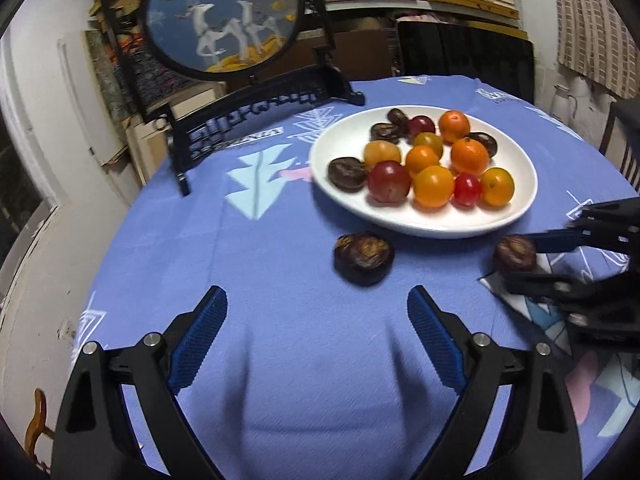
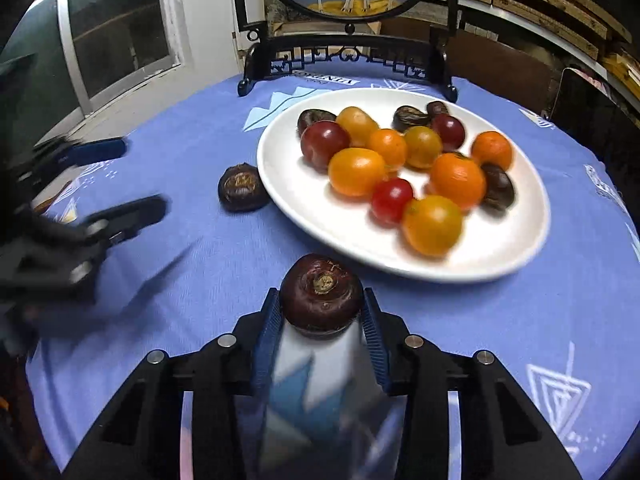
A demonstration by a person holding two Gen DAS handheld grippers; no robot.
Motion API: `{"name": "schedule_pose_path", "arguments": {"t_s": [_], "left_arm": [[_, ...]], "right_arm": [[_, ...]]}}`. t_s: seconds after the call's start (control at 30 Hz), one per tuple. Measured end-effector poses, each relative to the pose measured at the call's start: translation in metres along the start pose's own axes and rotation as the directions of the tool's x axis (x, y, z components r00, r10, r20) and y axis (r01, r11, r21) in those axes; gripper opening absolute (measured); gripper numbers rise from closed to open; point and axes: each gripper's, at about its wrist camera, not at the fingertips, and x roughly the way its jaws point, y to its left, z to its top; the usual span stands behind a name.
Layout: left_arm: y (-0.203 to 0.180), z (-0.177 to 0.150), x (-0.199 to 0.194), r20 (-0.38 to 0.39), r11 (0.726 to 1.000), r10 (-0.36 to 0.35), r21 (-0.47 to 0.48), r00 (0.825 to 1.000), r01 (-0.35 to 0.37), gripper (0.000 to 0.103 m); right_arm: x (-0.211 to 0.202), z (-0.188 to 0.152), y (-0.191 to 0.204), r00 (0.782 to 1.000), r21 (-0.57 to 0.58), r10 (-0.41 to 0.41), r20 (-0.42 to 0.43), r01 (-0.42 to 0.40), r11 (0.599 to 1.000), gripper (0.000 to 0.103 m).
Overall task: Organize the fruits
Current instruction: 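Grasp a dark red tomato with the right tool while the left tool grasps a brown dried fruit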
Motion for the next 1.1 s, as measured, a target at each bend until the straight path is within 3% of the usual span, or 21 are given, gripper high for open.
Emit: {"name": "schedule_pose_path", "arguments": {"t_s": [0.2,0.33,0.43,0.57,1.1], "left_arm": [[-0.024,0.014,0.040,-0.043,0.996,-0.001,0.093,0.999,0.005,0.089],[-0.026,0.021,0.055,-0.065,0.996,-0.019,0.091,0.998,0.025,0.085],[-0.024,0.023,0.065,-0.094,0.996,-0.020,0.083,0.995,0.028,0.071],[-0.018,0.021,0.067,-0.121,0.996,-0.083,0.036,0.989,0.088,0.046],[-0.048,-0.011,-0.013,-0.040,0.998,-0.035,0.060,0.999,0.038,0.046]], "right_arm": [[-0.025,-0.025,-0.018,1.000,-0.007,-0.027,-0.005,0.027,1.000,0.041],[-0.024,-0.035,-0.025,1.000,0.007,-0.021,-0.017,0.021,1.000,0.041],[-0.021,-0.037,-0.028,1.000,0.018,-0.013,-0.023,0.014,1.000,0.041],[-0.020,-0.038,-0.026,1.000,0.017,-0.004,-0.022,0.005,1.000,0.041],[-0.038,-0.051,-0.004,1.000,-0.038,0.020,0.000,-0.020,0.999,0.041]]}}
